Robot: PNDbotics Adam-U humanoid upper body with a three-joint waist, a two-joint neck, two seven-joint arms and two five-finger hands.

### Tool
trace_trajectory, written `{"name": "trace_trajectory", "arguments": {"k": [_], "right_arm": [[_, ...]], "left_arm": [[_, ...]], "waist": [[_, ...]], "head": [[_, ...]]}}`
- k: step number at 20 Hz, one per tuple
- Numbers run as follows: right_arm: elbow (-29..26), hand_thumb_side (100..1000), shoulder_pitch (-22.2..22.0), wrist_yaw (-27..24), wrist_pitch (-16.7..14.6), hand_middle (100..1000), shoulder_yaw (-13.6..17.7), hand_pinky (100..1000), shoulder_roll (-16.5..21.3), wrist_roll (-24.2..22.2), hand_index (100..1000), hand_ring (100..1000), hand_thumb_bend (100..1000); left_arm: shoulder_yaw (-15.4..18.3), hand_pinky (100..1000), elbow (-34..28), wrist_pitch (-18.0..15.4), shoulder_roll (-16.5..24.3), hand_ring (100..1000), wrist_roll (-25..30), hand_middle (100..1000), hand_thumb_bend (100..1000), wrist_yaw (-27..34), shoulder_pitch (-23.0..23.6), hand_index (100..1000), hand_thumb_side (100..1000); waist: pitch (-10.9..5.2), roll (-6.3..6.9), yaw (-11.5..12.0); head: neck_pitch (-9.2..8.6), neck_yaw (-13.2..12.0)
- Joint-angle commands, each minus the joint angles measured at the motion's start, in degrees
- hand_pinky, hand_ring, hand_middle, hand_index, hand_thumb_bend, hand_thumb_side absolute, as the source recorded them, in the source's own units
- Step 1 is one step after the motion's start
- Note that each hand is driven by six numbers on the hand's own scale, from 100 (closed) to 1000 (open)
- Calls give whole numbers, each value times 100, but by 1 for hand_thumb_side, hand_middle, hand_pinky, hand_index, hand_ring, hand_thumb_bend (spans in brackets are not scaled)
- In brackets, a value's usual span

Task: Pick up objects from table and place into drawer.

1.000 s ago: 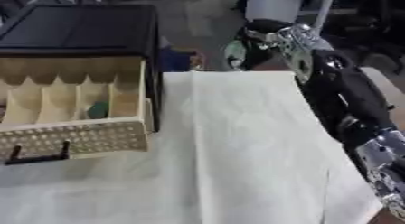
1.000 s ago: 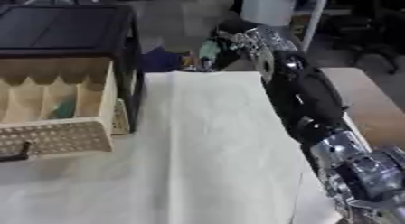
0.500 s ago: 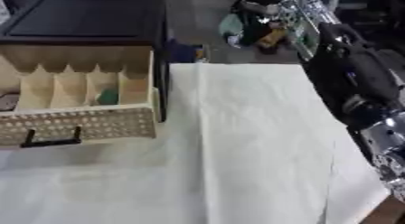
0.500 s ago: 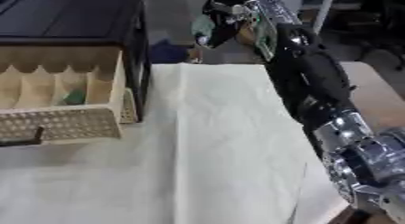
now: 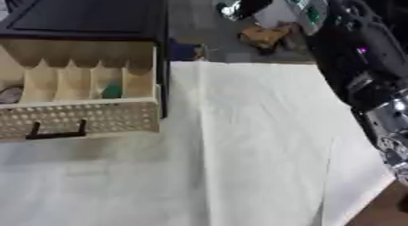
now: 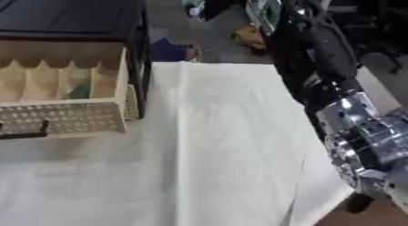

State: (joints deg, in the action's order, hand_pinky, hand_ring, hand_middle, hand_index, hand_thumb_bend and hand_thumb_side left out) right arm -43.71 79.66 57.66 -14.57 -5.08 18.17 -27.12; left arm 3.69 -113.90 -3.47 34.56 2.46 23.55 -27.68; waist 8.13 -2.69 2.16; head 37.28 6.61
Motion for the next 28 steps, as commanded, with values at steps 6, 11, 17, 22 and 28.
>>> {"name": "trace_trajectory", "arguments": {"k": [6,11,17,22,28], "right_arm": [[-726,578,173,-475,52,495,-164,196,-164,2,626,487,100],[-1031,583,170,-641,151,489,-192,193,-398,-52,627,481,100],[-1362,579,119,-795,249,482,-181,188,-802,-152,628,472,100],[-1592,570,29,-884,313,479,-206,185,-1123,-297,628,468,100],[-1621,562,6,-927,339,476,-233,184,-1326,-414,627,467,100]], "left_arm": [[20,100,-69,35,159,100,11,100,169,50,-80,689,940],[7,100,-69,49,133,100,28,100,168,61,-100,689,939],[-11,100,-69,79,99,100,52,100,165,89,-135,687,938],[-17,100,-69,92,65,100,73,100,166,91,-148,687,941],[-23,100,-69,115,39,100,97,100,167,76,-159,687,942]], "waist": [[-117,39,51],[-129,54,72],[-146,66,103],[-138,80,155],[-121,72,178]], "head": [[-70,-2],[-65,27],[-138,34],[-211,51],[-226,73]]}}
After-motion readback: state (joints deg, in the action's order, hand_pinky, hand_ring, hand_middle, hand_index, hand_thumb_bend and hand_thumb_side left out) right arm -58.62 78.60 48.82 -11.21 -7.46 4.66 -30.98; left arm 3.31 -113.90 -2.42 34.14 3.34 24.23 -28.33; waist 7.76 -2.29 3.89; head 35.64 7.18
